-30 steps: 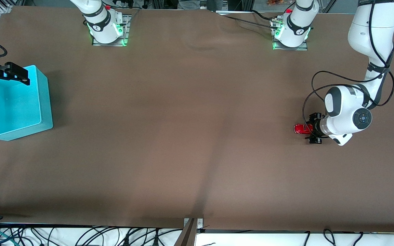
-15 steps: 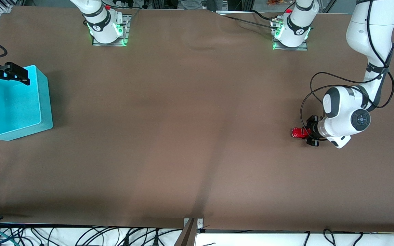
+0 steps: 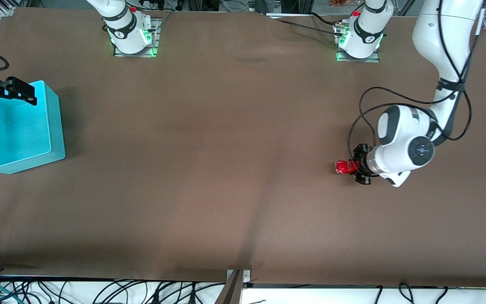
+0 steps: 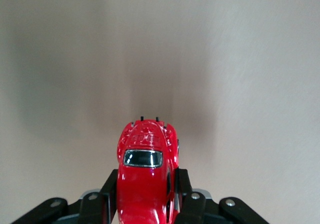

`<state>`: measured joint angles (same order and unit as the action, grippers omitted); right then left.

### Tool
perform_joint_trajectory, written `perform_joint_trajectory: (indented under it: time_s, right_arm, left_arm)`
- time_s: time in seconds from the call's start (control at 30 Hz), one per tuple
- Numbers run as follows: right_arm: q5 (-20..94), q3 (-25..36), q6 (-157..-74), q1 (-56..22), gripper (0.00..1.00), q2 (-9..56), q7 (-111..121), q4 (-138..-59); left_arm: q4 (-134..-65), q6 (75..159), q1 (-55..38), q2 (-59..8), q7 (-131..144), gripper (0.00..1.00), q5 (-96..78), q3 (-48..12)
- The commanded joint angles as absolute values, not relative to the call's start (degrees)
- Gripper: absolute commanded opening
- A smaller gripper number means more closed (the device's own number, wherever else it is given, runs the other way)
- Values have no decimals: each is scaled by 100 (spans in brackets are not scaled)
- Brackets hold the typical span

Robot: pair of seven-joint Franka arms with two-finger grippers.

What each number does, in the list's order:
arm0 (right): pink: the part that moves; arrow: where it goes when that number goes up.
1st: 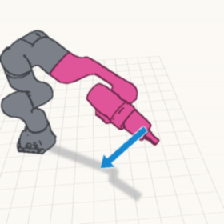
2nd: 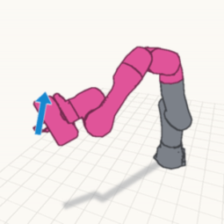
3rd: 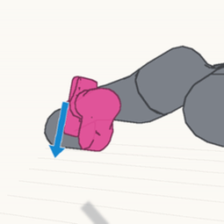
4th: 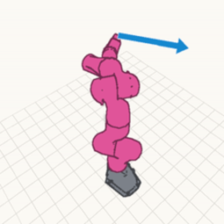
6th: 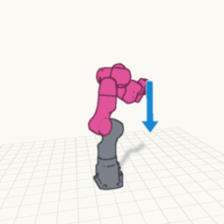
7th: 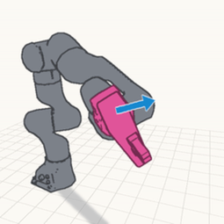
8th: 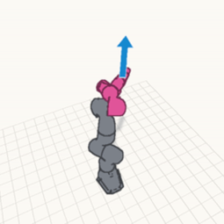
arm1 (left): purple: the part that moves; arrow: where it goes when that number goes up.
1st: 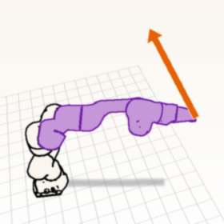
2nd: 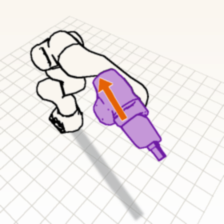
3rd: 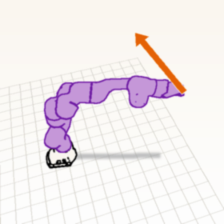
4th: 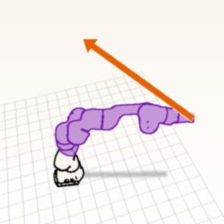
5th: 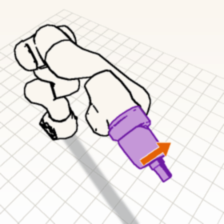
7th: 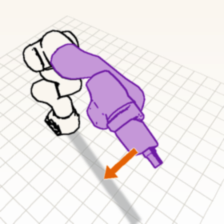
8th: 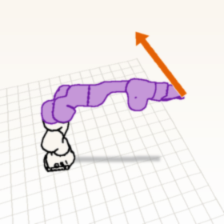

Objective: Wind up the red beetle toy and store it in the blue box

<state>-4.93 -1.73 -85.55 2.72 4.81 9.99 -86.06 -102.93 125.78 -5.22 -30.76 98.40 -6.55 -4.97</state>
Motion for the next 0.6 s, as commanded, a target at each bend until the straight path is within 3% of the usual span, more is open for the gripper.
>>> perform_joint_trajectory:
  time_s: [0.0,0.57]
  right_arm:
    - [-501,-202,-8499,290,100,483,949,-8525]
    - [-501,-202,-8499,290,100,483,949,-8525]
  left_arm:
    - [-9870,12480,-870,-3427,10362,0,-782,-448]
    - [-9668,12638,-896,-3902,10345,0,-782,-457]
